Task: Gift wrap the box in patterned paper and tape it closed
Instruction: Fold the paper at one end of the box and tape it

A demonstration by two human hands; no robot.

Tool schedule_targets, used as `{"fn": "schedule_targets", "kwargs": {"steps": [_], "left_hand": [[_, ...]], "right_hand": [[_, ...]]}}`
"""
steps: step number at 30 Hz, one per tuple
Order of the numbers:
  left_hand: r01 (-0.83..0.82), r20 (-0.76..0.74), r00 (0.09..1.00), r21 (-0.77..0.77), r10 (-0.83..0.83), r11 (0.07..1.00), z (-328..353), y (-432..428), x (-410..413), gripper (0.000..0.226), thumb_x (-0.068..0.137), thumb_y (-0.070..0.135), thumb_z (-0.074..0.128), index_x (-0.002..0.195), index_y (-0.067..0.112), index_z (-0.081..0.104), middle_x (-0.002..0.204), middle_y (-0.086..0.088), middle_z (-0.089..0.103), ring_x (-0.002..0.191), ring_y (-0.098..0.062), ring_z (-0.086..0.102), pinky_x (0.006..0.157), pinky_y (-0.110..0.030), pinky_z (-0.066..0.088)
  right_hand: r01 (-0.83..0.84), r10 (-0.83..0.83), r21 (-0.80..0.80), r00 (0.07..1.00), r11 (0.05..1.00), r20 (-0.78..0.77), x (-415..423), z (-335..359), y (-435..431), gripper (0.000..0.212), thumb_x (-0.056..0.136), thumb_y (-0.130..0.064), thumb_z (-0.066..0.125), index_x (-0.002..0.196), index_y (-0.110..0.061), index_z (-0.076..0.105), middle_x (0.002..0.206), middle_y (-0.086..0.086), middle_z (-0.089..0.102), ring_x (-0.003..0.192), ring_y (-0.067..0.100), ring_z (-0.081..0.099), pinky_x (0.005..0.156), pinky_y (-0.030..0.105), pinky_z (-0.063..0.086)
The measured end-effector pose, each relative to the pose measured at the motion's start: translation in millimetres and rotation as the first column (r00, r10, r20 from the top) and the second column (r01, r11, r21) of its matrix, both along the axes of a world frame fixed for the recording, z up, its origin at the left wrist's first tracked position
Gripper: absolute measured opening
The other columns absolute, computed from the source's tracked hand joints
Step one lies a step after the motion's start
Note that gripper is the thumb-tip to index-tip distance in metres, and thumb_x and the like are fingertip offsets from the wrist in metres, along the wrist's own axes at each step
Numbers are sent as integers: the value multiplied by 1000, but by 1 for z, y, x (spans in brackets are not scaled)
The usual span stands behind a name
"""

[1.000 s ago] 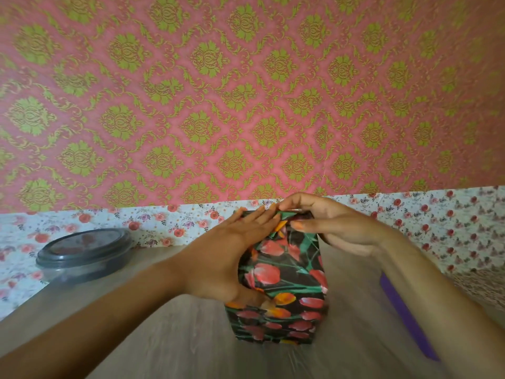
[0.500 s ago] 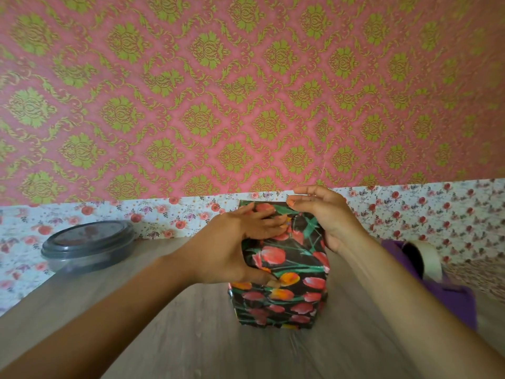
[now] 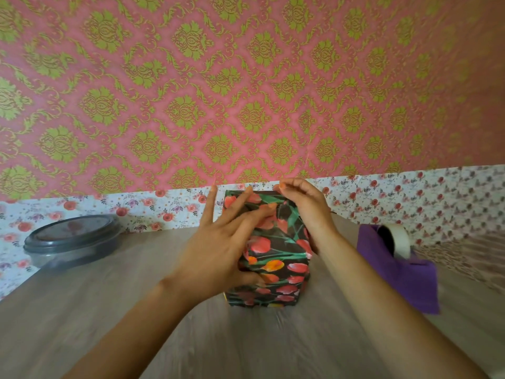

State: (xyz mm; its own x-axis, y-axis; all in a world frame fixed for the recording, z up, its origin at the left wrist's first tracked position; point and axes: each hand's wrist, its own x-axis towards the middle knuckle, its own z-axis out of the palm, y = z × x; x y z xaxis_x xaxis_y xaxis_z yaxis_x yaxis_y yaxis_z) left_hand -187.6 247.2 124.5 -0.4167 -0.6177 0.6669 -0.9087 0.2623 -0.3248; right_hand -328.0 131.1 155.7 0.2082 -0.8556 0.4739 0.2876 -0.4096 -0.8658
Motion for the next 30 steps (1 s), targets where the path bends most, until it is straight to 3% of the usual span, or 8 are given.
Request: {"fn": "schedule_targets", "kwargs": {"steps": [3,7,11,15,19,23,26,30], "left_hand": [[0,-48,999,-99,-5,995,-11,5,-3,97,59,67,68,135,14,36,128,1,58,141,-27,19,109,-63,-6],[-4,-65,998,-150,-6,989,-25,14,-7,97,58,51,81,135,15,35,129,2,58,141,-33,20,108,-66,-6],[25,-61,997,-187,-37,982,-32,18,-12,84,69,53,68,134,12,36,136,1,49,141,-29,23,109,-65,-2],[60,-56,996,-200,-73,978,-40,19,-19,73,77,54,60,133,13,38,142,-1,45,139,-29,28,109,-65,12],[99,-21,994,-277,-109,956,-51,21,-33,58,80,41,65,127,14,43,137,-9,51,135,-34,37,107,-64,24],[94,38,996,-341,-86,935,-57,24,-39,56,78,33,69,125,12,45,136,-12,52,132,-35,40,105,-65,26],[80,49,997,-343,-67,936,-60,24,-39,59,76,32,71,125,11,46,137,-13,50,132,-35,39,105,-66,26],[62,64,997,-329,-44,942,-63,23,-38,64,72,26,73,127,11,45,138,-12,50,134,-34,37,107,-65,24]], "right_hand": [[91,-83,-208,995,974,47,-12,-15,8,7,91,-16,57,97,-13,59,87,-3,65,78,-3,62,72,9,45],[376,-412,-439,911,816,15,-50,-43,8,9,87,-21,63,96,-21,59,88,-15,63,83,-5,59,74,11,45],[692,-750,-435,659,576,55,-116,-62,-6,14,87,-17,64,99,-11,63,87,-9,63,84,1,59,73,14,43],[862,-907,-283,395,421,-146,-174,-81,-16,21,89,-24,60,106,-12,60,100,3,67,83,19,58,65,25,38],[735,-744,-255,472,628,-472,-197,-85,-23,35,92,-42,50,101,-10,63,96,9,69,73,21,59,57,27,37],[702,-614,-145,480,697,-626,-198,-64,-32,45,88,-56,50,106,-15,55,94,-2,57,85,18,55,69,30,38],[611,-438,8,578,792,-688,-197,-58,-42,36,87,-47,57,86,-11,57,72,0,58,71,20,58,59,28,38],[614,-456,215,738,760,-497,-194,-65,-53,30,73,-12,78,95,-8,59,88,12,67,75,27,68,78,44,56]]}}
